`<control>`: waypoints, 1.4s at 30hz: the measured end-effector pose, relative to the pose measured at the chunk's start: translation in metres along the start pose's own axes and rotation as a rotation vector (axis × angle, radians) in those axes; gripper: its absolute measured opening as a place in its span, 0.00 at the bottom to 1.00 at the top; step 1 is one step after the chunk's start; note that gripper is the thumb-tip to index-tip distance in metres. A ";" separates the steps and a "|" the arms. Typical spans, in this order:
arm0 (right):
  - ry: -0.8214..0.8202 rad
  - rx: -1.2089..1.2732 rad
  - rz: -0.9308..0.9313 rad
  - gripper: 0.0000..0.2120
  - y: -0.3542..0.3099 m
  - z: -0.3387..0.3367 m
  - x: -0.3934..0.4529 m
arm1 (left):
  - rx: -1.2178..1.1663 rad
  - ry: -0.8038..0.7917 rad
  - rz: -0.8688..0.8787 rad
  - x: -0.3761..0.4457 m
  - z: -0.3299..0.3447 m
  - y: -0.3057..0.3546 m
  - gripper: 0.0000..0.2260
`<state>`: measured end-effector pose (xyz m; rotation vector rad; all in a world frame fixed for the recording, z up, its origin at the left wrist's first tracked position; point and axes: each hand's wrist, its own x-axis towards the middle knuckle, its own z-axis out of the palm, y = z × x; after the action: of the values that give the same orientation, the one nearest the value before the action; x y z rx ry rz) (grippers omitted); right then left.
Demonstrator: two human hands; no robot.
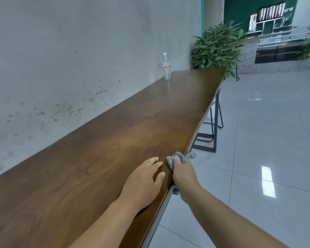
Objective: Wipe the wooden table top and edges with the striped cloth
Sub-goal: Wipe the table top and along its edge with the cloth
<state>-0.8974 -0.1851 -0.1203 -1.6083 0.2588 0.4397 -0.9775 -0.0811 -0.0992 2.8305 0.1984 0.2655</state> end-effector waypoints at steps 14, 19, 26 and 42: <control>0.098 0.014 -0.009 0.28 -0.021 0.002 0.017 | -0.032 0.006 0.031 -0.009 -0.004 -0.001 0.21; 0.083 0.005 0.003 0.23 0.000 0.011 -0.021 | -0.015 -0.034 0.058 -0.027 -0.013 -0.007 0.22; 0.090 -0.020 -0.021 0.23 0.007 0.013 -0.028 | -0.050 -0.015 0.063 -0.037 -0.012 -0.013 0.21; 0.101 0.011 -0.018 0.24 0.023 0.021 -0.043 | -0.063 -0.055 0.084 -0.067 -0.021 -0.021 0.21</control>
<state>-0.9487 -0.1708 -0.1231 -1.6235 0.3223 0.3431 -1.0488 -0.0667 -0.0966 2.7830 0.0584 0.2074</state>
